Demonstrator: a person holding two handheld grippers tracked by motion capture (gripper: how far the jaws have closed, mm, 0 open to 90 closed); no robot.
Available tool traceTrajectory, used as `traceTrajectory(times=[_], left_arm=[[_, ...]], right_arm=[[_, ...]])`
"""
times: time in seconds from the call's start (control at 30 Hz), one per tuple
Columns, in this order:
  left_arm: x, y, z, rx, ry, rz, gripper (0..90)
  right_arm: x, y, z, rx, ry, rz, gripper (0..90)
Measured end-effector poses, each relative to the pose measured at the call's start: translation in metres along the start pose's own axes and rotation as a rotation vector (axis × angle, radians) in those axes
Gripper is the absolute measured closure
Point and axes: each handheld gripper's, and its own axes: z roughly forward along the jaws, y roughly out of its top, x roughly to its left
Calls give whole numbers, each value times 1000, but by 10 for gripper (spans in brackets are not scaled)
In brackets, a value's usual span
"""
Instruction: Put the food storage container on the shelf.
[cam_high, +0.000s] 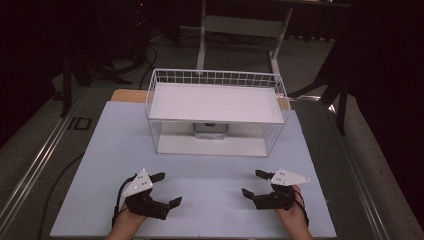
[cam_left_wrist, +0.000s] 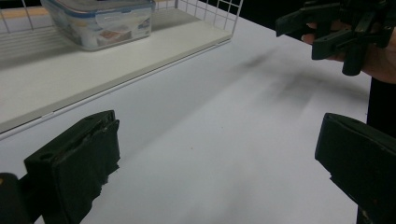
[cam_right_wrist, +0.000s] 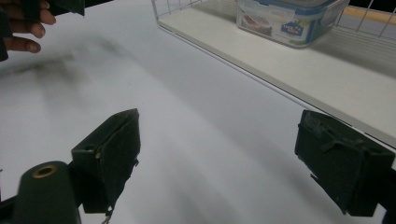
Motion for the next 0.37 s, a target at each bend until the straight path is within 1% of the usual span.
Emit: traceTrajectory(times=[0.07, 0.2, 0.37], left_arm=[[1, -1, 0, -4, -1, -5, 8], [2, -1, 0, 7, 9, 6, 8], [1, -1, 1, -4, -4, 3, 9]], right_arm=[[0, 0, 0, 2, -5, -6, 142], [-1, 1, 1, 3, -8, -10, 142], [0, 1, 2, 9, -11, -14, 142]])
